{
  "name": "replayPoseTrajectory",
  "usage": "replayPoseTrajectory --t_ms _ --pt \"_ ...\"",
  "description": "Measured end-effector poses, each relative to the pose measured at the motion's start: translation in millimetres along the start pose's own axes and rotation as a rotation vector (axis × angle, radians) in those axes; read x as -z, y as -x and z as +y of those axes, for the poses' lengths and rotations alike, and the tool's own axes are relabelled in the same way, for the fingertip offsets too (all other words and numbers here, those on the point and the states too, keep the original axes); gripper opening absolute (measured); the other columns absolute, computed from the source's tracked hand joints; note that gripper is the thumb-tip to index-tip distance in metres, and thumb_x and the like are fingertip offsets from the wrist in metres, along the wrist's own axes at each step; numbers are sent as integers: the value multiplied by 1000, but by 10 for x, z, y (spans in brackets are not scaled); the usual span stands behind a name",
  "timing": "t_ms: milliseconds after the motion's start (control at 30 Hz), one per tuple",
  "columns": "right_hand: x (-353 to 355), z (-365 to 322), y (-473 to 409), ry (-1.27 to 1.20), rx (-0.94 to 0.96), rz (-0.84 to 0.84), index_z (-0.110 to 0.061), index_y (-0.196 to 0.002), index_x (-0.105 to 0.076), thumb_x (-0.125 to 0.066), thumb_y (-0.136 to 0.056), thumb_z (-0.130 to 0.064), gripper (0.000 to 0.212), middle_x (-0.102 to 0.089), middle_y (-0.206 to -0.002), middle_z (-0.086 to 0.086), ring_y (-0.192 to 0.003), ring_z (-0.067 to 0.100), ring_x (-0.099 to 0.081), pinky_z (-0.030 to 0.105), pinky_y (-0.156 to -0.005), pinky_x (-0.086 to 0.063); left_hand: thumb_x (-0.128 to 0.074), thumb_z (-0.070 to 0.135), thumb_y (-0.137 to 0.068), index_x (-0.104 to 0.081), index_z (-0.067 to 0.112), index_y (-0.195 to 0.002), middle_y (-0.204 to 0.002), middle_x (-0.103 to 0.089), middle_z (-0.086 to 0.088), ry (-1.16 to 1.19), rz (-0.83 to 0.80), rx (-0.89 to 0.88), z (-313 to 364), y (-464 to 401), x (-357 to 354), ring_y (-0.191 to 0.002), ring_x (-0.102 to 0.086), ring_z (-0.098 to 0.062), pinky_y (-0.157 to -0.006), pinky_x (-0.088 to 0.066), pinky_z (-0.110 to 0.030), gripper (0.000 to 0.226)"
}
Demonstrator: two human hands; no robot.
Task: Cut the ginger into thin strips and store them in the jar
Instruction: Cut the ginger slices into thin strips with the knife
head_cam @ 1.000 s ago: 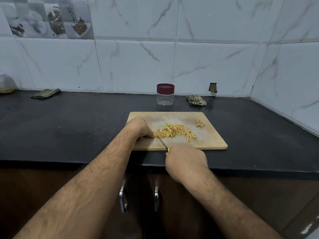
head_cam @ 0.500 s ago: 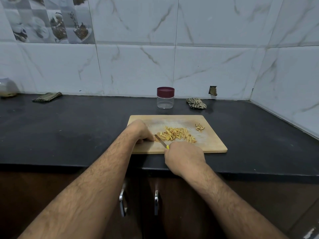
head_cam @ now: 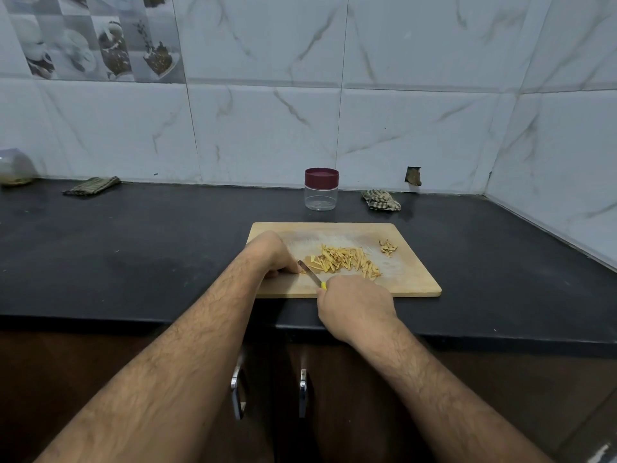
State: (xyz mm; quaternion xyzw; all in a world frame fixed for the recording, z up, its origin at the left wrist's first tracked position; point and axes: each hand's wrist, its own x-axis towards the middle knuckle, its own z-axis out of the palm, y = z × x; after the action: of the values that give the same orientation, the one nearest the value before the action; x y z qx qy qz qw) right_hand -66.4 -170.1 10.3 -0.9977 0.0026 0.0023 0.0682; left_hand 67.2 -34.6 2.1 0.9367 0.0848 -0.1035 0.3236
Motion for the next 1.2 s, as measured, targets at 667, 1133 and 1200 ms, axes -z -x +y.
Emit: replayPoseTrajectory --t_ms 667,1133,1200 --pt "-61 29 159 49 -2 -17 -17 -110 -62 -44 -103 -27 22 -47 -78 0 -77 21 -52 33 -63 -40 -83 27 -77 -72 7 -107 -89 -67 -7 34 -14 6 3 -9 0 -73 -56 -22 -76 -51 -32 38" --pt "54 39 87 -34 -14 -1 -17 -114 -61 -42 -101 -26 25 -59 -99 2 -86 23 -54 33 -71 -44 -79 19 -81 -64 12 -90 -85 -60 -8 60 -74 31 45 46 63 -74 -54 -22 -70 -48 -29 19" --pt "48 30 97 -37 -8 0 -16 -112 -62 -42 -102 -26 24 -57 -96 2 -85 23 -54 33 -70 -43 -79 21 -80 -62 12 -86 -83 -59 -7 60 -69 27 39 41 46 -72 -53 -22 -69 -47 -28 20"
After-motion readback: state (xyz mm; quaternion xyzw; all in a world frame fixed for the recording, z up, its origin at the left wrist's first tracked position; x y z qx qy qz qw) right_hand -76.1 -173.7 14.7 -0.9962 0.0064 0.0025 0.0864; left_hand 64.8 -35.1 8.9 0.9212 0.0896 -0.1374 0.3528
